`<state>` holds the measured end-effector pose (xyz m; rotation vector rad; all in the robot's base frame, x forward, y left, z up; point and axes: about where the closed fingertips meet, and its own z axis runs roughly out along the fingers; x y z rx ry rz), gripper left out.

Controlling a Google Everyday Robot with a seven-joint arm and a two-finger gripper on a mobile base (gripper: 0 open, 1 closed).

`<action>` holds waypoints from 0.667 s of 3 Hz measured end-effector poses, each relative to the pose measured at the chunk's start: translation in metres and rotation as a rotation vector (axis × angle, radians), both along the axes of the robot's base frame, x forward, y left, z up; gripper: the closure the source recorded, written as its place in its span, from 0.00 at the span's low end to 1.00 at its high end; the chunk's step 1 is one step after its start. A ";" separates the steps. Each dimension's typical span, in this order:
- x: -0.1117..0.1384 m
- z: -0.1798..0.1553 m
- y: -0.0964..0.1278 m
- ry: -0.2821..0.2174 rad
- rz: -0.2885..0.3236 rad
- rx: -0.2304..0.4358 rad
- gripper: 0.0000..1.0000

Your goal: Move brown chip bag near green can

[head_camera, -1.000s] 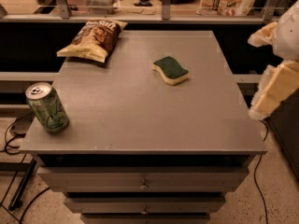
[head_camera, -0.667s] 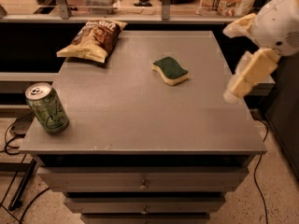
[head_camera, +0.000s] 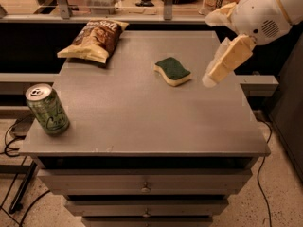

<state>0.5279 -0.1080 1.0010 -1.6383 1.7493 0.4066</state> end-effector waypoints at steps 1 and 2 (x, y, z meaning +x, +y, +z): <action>0.004 -0.003 0.005 0.014 -0.021 0.027 0.00; 0.049 -0.016 0.053 0.002 -0.029 0.148 0.00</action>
Offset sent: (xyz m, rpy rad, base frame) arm 0.0918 0.0881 -0.0180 0.2695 -0.0417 -0.0593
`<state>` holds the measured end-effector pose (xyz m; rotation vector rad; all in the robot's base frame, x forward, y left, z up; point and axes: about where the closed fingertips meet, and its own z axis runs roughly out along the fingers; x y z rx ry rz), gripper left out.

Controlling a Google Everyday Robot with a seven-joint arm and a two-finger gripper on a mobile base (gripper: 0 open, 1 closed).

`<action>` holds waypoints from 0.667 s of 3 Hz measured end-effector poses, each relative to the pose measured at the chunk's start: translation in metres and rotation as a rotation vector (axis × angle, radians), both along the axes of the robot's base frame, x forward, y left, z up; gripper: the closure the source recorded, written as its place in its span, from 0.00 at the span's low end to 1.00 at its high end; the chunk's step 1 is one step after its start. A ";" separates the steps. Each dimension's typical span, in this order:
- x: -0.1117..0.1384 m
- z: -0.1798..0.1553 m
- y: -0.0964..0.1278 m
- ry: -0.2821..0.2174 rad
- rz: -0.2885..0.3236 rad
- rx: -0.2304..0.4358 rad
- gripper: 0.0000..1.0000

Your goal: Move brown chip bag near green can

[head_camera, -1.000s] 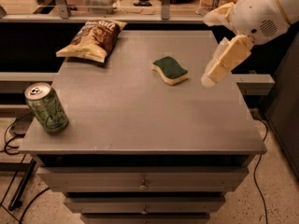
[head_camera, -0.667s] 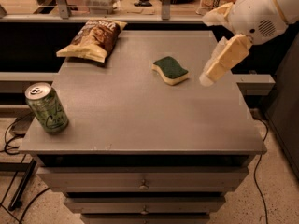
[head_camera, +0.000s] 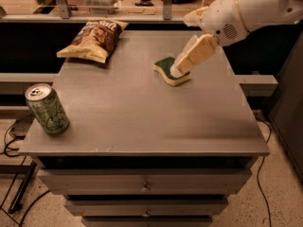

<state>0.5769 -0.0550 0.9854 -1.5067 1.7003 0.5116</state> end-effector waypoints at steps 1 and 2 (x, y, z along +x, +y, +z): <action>0.039 -0.008 0.031 -0.018 -0.010 0.061 0.00; 0.110 -0.035 0.090 -0.001 -0.046 0.127 0.00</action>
Offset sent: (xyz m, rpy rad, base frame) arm 0.1249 0.0843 -0.0260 0.1822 -0.0323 -0.0751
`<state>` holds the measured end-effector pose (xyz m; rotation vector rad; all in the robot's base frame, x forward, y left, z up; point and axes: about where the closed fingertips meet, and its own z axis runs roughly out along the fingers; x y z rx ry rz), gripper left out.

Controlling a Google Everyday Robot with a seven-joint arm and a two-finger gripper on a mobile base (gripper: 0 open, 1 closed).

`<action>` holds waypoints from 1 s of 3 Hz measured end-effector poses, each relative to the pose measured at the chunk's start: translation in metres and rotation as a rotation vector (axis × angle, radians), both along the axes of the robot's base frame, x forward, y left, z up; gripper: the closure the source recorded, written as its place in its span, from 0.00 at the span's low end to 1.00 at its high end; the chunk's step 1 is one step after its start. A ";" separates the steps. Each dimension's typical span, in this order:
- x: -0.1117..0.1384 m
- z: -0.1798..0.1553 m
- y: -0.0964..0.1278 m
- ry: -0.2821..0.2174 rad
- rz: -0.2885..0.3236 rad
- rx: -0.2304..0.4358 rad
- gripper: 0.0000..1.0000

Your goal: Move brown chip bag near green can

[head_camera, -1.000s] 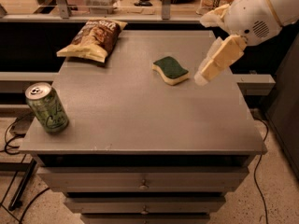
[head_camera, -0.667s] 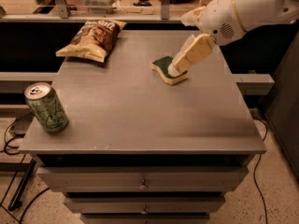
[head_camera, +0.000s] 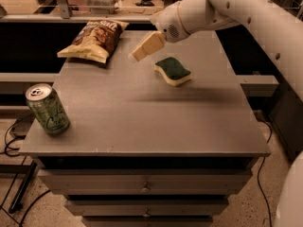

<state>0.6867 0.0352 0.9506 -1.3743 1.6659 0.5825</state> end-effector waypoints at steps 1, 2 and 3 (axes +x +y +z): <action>0.000 0.000 0.000 0.000 0.000 0.000 0.00; 0.030 -0.024 0.037 0.015 -0.052 0.045 0.00; 0.057 -0.043 0.070 0.030 -0.106 0.078 0.00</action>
Offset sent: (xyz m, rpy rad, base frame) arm 0.0629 0.0665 -0.0400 0.1042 0.0166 -0.1144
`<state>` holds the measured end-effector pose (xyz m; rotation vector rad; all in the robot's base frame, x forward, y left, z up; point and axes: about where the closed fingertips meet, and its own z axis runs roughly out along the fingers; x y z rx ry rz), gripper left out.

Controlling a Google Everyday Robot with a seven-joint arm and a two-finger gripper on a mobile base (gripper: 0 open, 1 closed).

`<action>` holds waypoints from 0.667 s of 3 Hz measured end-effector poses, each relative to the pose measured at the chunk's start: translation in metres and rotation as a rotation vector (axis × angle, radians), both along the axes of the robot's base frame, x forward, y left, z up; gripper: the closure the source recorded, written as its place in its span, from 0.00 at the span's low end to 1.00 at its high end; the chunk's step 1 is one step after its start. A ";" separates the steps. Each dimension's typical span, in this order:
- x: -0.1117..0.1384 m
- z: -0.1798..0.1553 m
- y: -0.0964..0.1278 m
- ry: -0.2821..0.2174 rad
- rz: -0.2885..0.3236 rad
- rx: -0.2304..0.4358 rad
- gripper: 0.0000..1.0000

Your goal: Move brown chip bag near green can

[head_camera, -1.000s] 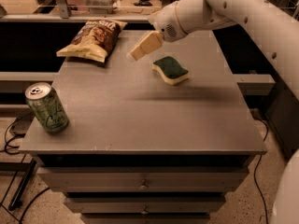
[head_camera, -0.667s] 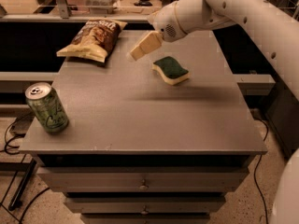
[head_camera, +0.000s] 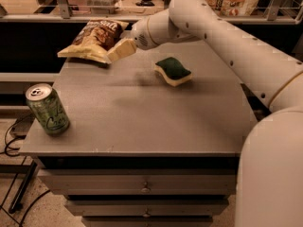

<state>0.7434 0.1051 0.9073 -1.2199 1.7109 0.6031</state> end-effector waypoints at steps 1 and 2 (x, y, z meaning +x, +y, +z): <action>0.035 -0.028 0.034 0.034 -0.074 0.034 0.00; 0.053 -0.039 0.055 0.050 -0.094 0.054 0.00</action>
Offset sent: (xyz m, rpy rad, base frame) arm 0.0749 0.0748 -0.0484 0.0792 0.0640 -0.1268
